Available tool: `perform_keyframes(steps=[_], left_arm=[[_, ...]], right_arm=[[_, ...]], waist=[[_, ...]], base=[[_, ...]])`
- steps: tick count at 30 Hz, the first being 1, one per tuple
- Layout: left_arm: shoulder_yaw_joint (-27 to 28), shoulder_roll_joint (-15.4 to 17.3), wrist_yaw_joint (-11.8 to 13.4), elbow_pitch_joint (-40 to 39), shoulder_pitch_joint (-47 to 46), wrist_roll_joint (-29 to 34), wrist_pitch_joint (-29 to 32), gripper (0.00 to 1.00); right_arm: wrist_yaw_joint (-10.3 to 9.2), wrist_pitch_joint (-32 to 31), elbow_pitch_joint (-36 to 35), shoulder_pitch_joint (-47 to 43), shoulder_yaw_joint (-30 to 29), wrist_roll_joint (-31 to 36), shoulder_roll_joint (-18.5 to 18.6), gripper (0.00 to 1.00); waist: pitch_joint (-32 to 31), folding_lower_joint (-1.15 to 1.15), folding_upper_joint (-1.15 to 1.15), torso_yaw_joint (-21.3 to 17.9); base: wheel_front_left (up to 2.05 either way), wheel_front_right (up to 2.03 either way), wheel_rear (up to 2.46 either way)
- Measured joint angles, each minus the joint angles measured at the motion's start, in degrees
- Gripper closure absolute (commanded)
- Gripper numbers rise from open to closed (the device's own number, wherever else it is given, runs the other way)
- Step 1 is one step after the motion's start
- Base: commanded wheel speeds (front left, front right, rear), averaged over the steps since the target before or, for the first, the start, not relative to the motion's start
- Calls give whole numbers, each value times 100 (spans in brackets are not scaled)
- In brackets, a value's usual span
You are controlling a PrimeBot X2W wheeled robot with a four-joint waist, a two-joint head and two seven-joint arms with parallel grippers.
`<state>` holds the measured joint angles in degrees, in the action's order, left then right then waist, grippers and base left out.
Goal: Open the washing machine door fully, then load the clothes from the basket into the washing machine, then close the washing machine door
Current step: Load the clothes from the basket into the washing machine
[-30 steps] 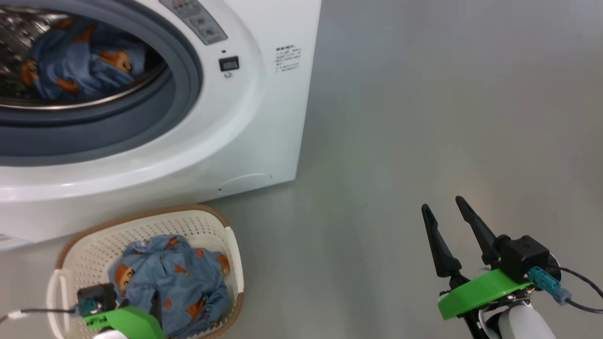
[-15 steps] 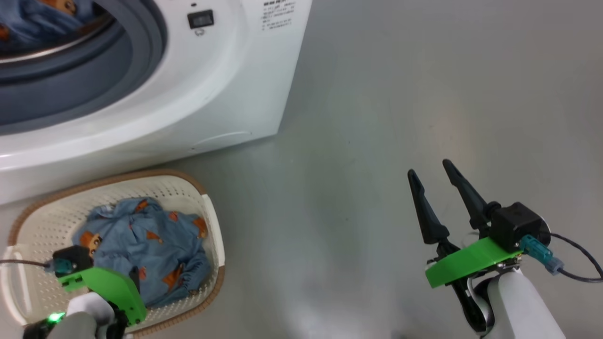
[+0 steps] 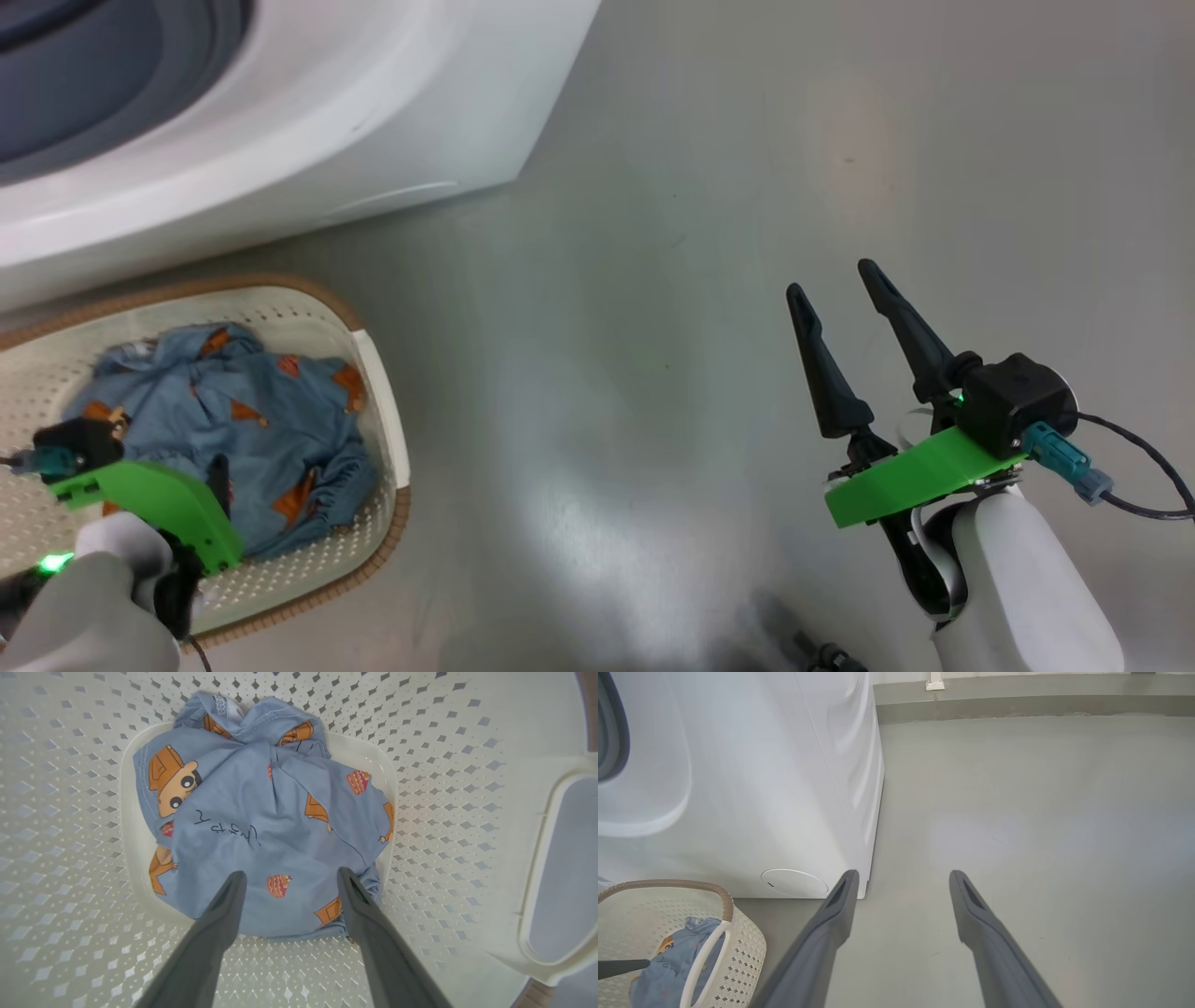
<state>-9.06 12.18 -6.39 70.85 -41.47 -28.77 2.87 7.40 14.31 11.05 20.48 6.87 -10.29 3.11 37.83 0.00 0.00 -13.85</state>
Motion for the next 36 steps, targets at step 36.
perform_keyframes(steps=[36], left_arm=[[-247, 223, -33, 266, -1070, -218, -101, 0]], right_arm=[[0, 1, -446, 339, -172, 63, -8, 0]], waist=[[1379, 0, 0, -261]], base=[[0, 0, 0]])
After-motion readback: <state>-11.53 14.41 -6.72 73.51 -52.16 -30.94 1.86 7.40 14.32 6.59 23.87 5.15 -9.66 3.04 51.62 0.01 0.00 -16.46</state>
